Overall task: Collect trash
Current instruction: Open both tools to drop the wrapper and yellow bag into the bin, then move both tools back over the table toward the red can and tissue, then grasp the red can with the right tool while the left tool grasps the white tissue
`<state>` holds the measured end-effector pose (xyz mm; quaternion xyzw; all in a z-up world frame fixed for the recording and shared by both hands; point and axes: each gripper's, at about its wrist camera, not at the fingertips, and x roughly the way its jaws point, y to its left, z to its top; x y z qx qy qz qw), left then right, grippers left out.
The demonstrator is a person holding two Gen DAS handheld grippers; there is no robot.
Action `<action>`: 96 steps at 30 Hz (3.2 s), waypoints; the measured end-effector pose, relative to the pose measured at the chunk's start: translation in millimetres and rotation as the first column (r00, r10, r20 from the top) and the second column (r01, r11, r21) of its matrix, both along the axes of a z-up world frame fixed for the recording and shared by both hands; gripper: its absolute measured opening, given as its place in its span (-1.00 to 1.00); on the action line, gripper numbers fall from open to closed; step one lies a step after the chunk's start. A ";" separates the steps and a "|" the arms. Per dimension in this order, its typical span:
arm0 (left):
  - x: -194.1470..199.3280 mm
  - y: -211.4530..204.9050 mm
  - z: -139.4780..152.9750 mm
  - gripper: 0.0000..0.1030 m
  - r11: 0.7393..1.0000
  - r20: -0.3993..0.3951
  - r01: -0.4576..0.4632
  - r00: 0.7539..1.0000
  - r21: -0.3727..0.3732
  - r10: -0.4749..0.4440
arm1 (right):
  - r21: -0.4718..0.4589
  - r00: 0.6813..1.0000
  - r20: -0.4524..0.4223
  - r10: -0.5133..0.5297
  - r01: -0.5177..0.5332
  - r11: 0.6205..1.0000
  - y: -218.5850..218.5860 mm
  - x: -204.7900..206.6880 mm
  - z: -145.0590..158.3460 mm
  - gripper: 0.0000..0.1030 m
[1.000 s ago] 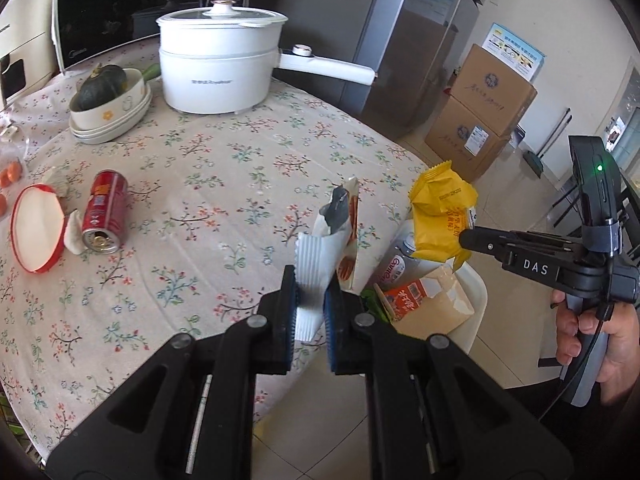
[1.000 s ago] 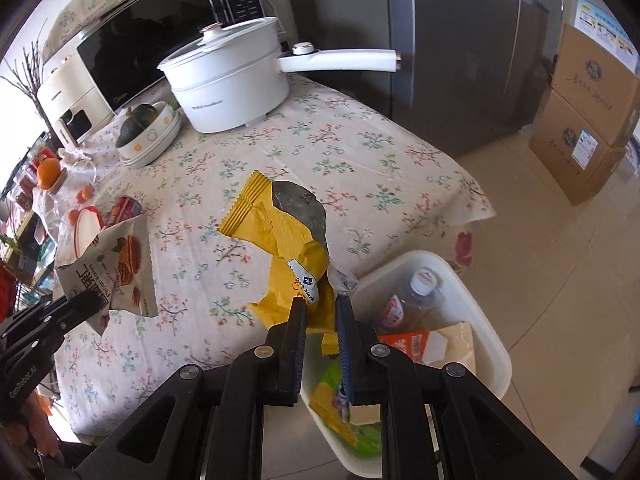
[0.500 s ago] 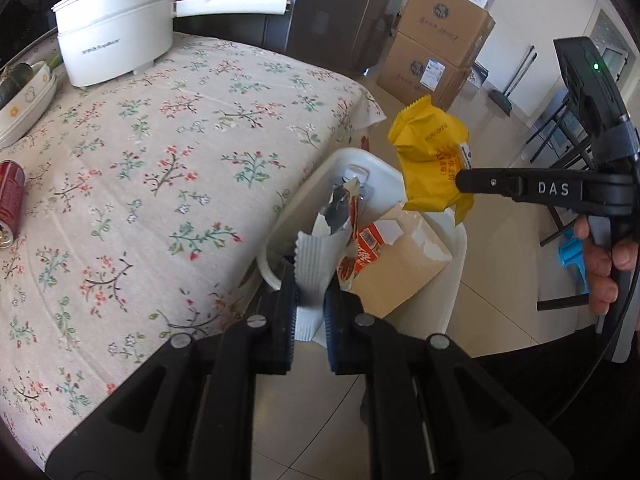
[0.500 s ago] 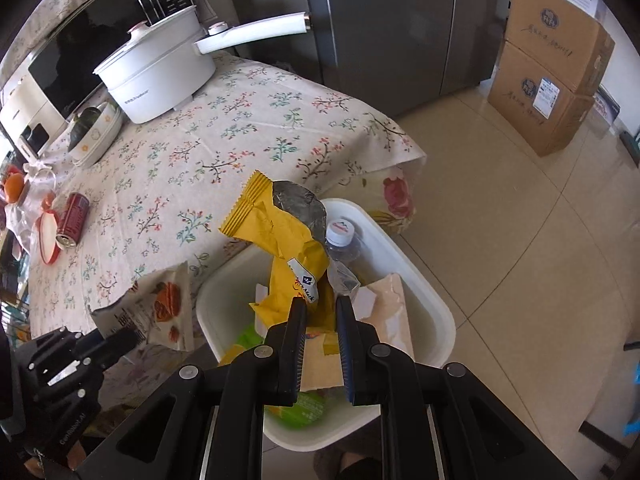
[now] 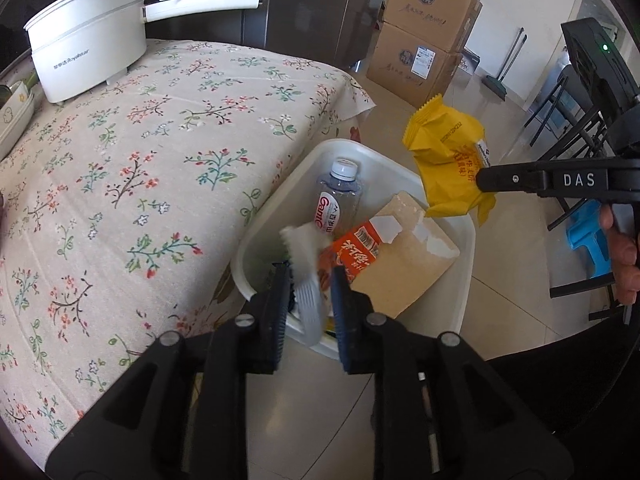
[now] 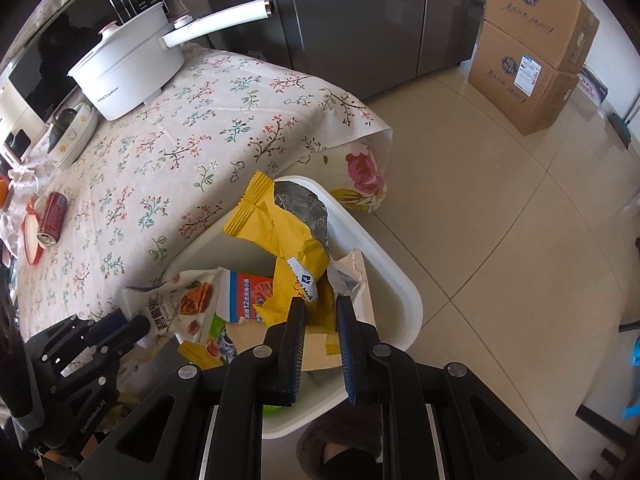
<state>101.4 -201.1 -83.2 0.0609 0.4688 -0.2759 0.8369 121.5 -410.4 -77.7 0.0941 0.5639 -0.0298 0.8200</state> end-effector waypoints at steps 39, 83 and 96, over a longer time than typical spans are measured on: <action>11.4 117.4 40.2 0.59 0.950 0.076 -0.310 0.949 0.049 0.305 | -0.042 0.996 -0.023 0.083 -0.084 0.996 73.4 28.9 13.9 0.37; 48.7 402.0 16.9 0.60 0.661 -0.078 -0.750 0.658 0.025 0.749 | 0.096 0.929 0.091 0.359 -0.367 0.925 376.9 139.0 6.1 0.44; 49.1 404.8 18.9 0.52 0.680 -0.065 -0.732 0.678 0.032 0.733 | 0.292 0.939 0.147 0.310 -0.340 0.894 418.5 161.8 -23.2 0.41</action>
